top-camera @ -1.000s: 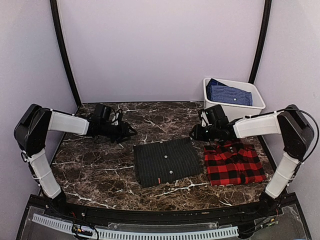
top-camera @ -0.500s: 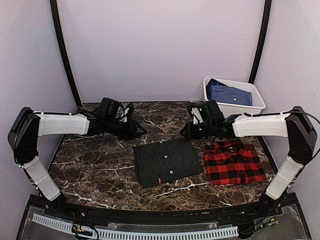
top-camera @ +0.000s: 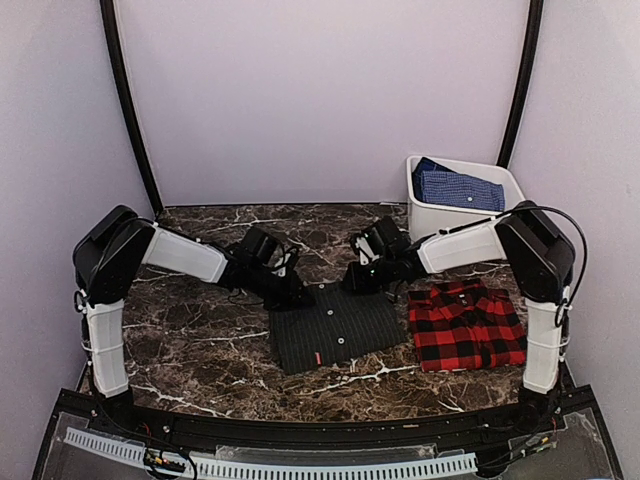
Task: Fold and stack the long sleeve shirts
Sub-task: Smooth out the square-folded shirt at the center of the board.
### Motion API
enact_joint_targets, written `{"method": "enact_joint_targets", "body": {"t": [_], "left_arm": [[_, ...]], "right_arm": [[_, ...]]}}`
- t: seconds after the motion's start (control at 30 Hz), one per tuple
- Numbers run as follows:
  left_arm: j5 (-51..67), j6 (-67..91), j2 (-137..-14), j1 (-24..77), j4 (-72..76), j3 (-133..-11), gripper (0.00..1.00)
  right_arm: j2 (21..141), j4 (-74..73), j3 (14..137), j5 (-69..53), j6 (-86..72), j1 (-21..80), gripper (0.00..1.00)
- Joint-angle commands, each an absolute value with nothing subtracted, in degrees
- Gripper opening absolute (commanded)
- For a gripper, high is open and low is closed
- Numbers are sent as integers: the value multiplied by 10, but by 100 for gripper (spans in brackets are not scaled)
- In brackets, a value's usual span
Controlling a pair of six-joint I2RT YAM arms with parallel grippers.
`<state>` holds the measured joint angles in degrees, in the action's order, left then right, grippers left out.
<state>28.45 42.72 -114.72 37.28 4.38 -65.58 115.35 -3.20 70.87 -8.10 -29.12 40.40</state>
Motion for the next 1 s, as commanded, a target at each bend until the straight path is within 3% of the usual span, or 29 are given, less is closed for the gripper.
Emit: {"method": "enact_joint_targets", "body": {"t": [0.0, 0.17, 0.43, 0.73, 0.97], "left_arm": [[262, 417, -1171, 338, 24, -683, 18], [261, 412, -1180, 317, 15, -684, 18], [276, 408, -1182, 308, 21, -690, 21], [280, 400, -1172, 303, 5, -731, 25], [268, 383, -1162, 263, -19, -743, 34]], "right_arm": [[1151, -54, 744, -82, -294, 391, 28], [1077, -57, 707, -85, -300, 393, 32], [968, -28, 603, -99, -329, 429, 26], [1021, -3, 548, -90, -355, 429, 19], [1009, 19, 486, -90, -393, 449, 17]]}}
